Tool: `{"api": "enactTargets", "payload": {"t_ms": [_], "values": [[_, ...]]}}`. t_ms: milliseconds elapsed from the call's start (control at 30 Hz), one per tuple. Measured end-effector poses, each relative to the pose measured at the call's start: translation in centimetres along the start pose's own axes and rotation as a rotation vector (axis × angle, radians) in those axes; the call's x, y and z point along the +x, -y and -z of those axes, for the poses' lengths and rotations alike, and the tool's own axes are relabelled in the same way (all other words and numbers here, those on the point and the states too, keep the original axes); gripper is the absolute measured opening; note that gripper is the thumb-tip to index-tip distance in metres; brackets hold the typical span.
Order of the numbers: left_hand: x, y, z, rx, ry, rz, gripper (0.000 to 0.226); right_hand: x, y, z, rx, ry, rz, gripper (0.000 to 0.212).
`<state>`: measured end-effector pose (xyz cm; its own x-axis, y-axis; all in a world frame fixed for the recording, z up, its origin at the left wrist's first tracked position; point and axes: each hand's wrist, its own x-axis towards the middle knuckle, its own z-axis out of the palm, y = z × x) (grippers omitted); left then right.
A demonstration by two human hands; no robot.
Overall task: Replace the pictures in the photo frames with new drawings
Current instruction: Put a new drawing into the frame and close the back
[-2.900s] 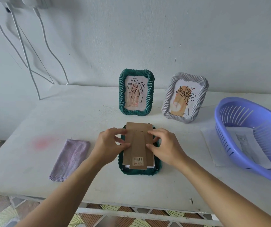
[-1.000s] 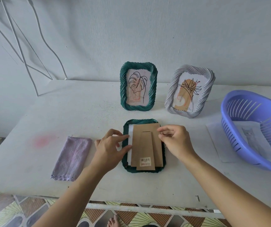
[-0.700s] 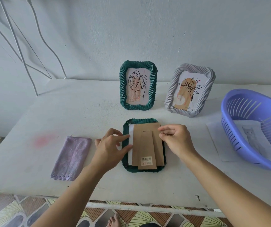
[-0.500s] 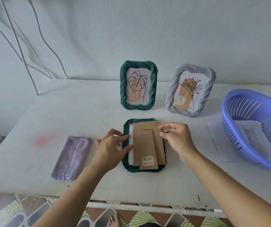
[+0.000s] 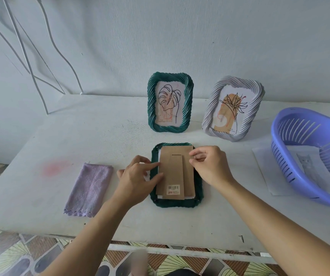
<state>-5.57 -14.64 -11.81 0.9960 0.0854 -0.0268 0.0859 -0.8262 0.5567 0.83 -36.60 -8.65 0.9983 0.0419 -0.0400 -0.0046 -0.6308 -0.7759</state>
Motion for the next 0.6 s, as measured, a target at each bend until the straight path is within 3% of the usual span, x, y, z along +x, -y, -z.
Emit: {"api": "enactTargets", "payload": {"t_ms": [400, 600], "values": [[-0.3, -0.2, 0.0, 0.017, -0.054, -0.013, 0.044, -1.4, -2.1, -0.8, -0.409, -0.052, 0.408, 0.024], [-0.5, -0.3, 0.1, -0.017, -0.058, -0.003, 0.04, -1.9, -3.9, -1.0, -0.28, -0.025, 0.368, 0.039]]}}
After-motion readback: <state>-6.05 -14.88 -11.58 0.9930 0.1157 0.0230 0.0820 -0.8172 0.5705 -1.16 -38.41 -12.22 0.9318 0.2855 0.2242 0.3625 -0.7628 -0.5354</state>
